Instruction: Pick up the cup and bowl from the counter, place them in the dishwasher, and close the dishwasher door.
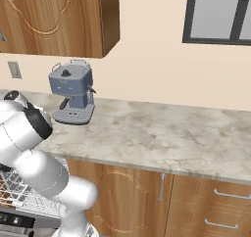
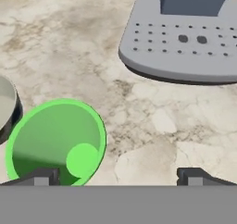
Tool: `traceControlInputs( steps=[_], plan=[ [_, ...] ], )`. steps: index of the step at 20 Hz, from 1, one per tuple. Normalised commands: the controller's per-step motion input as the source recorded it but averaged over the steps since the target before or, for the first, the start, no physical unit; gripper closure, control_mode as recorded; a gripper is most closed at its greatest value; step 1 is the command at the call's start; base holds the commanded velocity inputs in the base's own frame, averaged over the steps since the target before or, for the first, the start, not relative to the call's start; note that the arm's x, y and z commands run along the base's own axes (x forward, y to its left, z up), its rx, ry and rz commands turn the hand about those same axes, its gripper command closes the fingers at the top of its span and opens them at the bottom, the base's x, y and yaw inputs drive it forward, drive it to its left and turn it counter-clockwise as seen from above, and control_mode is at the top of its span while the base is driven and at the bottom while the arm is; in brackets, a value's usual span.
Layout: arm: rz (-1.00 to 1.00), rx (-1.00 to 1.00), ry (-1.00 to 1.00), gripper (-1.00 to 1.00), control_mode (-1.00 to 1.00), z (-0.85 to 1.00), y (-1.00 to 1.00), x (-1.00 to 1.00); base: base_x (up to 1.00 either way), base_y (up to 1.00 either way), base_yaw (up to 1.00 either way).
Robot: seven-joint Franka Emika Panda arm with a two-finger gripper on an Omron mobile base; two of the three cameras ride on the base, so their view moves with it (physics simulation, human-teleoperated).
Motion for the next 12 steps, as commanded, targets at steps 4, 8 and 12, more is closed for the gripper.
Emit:
traceControlInputs(
  steps=[4, 8, 12],
  plan=[
    [0.00, 0.00, 0.00, -1.00, -1.00, -0.16, 0.16, 0.17, 0.00, 0.00, 0.00],
    [0.00, 0.00, 0.00, -1.00, -1.00, -0.17, 0.14, 0.16, 0.00, 0.00, 0.00],
    [0.00, 0.00, 0.00, -1.00, -1.00, -0.19, 0.13, 0.15, 0.00, 0.00, 0.00]
  ],
)
